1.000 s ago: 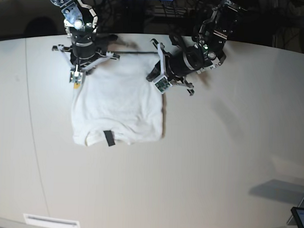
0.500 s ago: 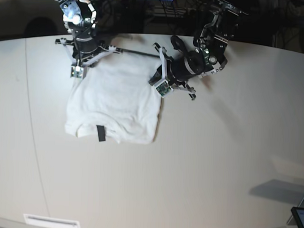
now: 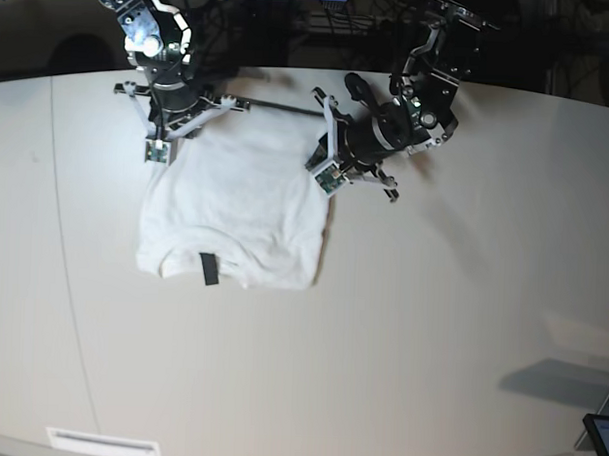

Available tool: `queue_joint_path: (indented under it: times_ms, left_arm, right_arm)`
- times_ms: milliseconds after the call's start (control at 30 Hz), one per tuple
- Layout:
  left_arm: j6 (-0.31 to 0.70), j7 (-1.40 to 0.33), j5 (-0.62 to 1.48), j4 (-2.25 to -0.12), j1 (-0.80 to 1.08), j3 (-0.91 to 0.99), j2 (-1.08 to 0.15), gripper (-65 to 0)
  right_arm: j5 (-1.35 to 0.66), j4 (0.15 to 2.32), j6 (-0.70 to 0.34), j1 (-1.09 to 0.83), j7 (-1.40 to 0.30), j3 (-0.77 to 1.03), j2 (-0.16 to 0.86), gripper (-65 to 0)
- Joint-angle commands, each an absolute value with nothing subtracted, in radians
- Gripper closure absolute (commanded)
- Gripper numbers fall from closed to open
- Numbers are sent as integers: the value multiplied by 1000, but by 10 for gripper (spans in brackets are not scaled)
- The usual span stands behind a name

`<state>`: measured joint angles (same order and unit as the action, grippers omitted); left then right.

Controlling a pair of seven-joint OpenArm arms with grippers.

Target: Fold the T-shirt properly

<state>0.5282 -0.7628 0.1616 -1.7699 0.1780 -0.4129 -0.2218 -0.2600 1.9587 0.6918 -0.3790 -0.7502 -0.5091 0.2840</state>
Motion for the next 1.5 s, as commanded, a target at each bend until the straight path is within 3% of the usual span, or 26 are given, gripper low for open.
queue_joint_path:
  times_ms: [0,700,1167,1367,1467]
  left_arm:
    - [526,-771,153,-1784,176,-407,-228,0]
    - [526,-771,154,-1790,188,-401,-226,0]
    - [512,-771,154,-1913,189,-297,-225,0]
    - [449,-766,153,-1963,179,-294,-226,0]
    - [449,-763,153,-2020,189,-239,-220,0]
  right_arm:
    - [-257,1966,698,-377,-750,-509,300,0]
    - [-260,1956,698,-341,-750,-509,323,0]
    - [-255,2005,698,-315,-731,-510,323,0]
    - [-243,2011,698,-318,-621,-510,325,0]
    - [-104,2011,698,-351,-475,-503,325,0]
